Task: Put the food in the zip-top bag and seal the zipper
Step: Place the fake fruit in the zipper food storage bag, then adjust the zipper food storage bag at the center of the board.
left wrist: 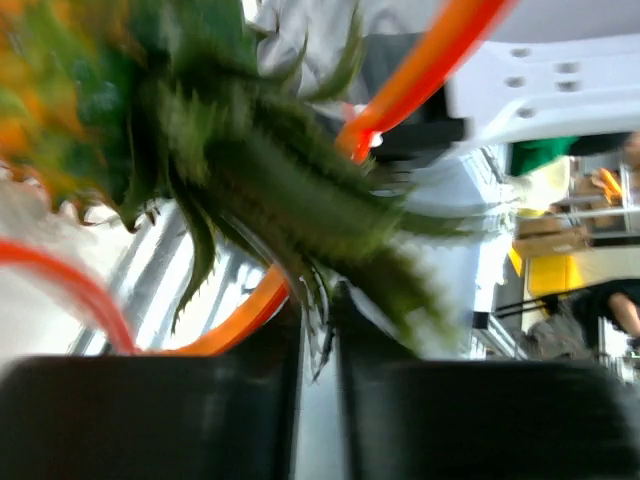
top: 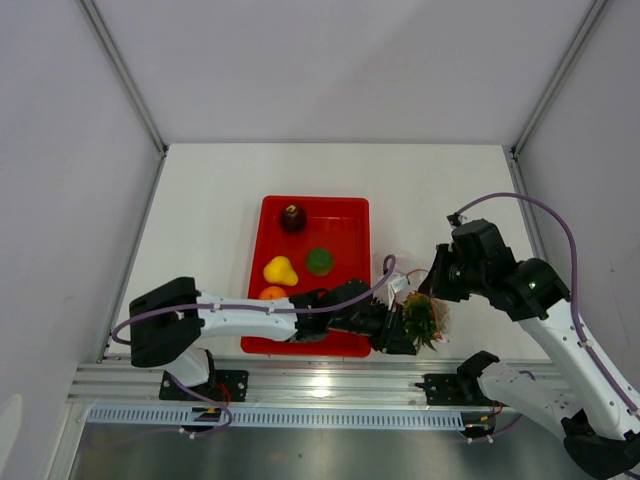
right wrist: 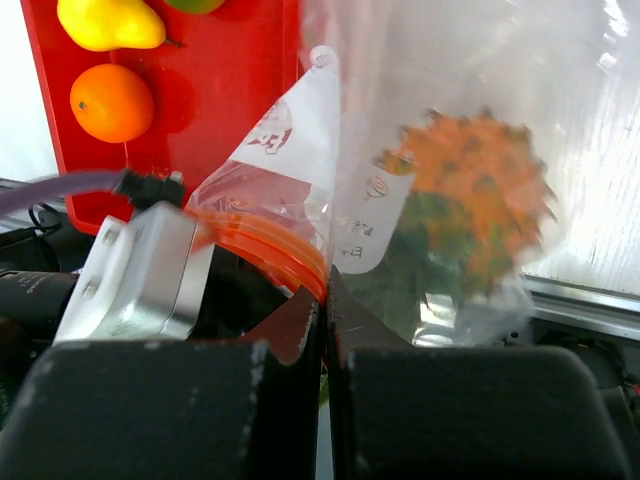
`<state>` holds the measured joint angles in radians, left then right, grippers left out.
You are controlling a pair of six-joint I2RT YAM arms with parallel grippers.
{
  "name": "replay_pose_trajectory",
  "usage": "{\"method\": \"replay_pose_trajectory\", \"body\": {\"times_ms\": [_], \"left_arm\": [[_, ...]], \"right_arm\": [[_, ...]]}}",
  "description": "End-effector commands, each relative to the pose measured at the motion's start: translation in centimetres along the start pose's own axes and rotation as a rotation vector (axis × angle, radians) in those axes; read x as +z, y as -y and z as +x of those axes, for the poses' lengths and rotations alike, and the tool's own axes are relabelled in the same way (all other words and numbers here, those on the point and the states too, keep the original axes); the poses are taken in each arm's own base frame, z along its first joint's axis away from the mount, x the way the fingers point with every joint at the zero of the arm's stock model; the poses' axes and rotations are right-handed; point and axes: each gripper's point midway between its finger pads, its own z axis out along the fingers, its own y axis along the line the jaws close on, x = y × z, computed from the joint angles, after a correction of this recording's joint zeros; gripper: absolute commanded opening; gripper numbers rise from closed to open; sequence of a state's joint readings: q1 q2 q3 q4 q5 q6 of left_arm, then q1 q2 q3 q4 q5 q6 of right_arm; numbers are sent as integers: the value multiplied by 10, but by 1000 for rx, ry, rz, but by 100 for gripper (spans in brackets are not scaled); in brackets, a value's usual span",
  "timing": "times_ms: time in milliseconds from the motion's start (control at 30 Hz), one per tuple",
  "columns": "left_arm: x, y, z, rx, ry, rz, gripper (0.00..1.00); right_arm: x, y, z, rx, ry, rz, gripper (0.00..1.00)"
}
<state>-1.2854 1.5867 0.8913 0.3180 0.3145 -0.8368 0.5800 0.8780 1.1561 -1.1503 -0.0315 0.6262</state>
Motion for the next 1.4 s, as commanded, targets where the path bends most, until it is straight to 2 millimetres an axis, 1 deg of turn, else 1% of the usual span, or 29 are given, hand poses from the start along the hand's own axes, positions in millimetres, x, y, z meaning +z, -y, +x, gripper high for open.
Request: {"method": "replay_pose_trajectory", "body": {"times_ms": [0, 33, 67, 100, 133, 167, 233, 267, 300, 367, 400, 467, 500, 567, 600, 633, 667, 733, 833, 933, 967, 1033, 1067, 1200, 1233, 1267, 1300, 1333, 1367], "left_arm": [[-10, -14, -1, -6, 10, -114, 35], [-13, -18, -3, 1, 31, -134, 43], [-19, -14, -7, 21, 49, -130, 50], [-23, -14, -7, 36, 52, -136, 56], [-27, -14, -8, 59, 56, -138, 58], [-30, -13, -13, 95, 70, -149, 59], [-41, -11, -14, 129, 67, -177, 60], [-45, -10, -18, 155, 86, -192, 61], [-52, -3, -22, 166, 105, -186, 61], [-60, -3, -24, 174, 126, -202, 61], [-64, -7, -24, 174, 139, -223, 61], [-75, -5, -27, 171, 172, -226, 61], [-85, -16, -25, 169, 187, -275, 61], [-93, -21, -27, 165, 210, -305, 61], [-98, -28, -32, 160, 232, -341, 62], [-102, -27, -35, 158, 242, -347, 61], [-104, -31, -34, 155, 230, -361, 61], [-103, -28, -42, 157, 233, -366, 59], [-97, -26, -42, 156, 217, -360, 59], [-87, -36, -42, 154, 195, -400, 59], [-85, -35, -46, 155, 199, -404, 59], [-81, -42, -47, 160, 191, -422, 59], [-80, -38, -52, 164, 197, -414, 59], [-72, -40, -59, 177, 190, -412, 59], [-69, -34, -66, 179, 192, -396, 59], [-67, -38, -68, 173, 186, -402, 59], [-60, -46, -67, 167, 166, -413, 58], [-59, -43, -77, 162, 176, -399, 53], [-57, -42, -81, 160, 177, -389, 49]], "right_arm": [[-3, -2, -7, -11, 38, -15, 0], [-3, -2, -6, -11, 32, -13, 0], [-3, -2, -5, -14, 30, -16, 0], [-3, -2, -4, -14, 29, -21, 0], [-4, -4, -1, -18, 18, -36, 0], [-5, -5, 0, -24, 15, -45, 0], [-8, -5, 4, -28, 10, -64, 0], [-9, -5, 7, -40, 7, -71, 0], [-10, -5, 8, -45, 6, -75, 0], [-13, -3, 12, -56, 2, -83, 0], [-14, -1, 14, -65, 0, -80, 0], [-16, 2, 18, -73, -7, -80, 0], [-18, 2, 19, -78, -3, -83, 0], [-20, 3, 22, -84, -6, -96, 0], [-20, 3, 24, -89, -9, -99, 0], [-21, 3, 25, -89, -9, -105, 0], [-22, 3, 26, -88, -9, -109, 0], [-23, 2, 27, -84, -5, -120, 0], [-24, 0, 26, -81, -1, -129, 0], [-25, -3, 25, -80, -5, -139, 0], [-26, -3, 25, -80, -3, -140, 0], [-28, -4, 24, -81, -1, -140, 0], [-29, -4, 24, -82, 0, -141, 0], [-30, -4, 24, -82, 3, -141, 0], [-30, -4, 24, -83, 2, -144, 0], [-30, -5, 24, -85, 1, -147, 0], [-29, -5, 23, -85, 1, -145, 0], [-29, -4, 23, -86, 1, -139, 0], [-29, -3, 23, -89, 2, -134, 0]]}}
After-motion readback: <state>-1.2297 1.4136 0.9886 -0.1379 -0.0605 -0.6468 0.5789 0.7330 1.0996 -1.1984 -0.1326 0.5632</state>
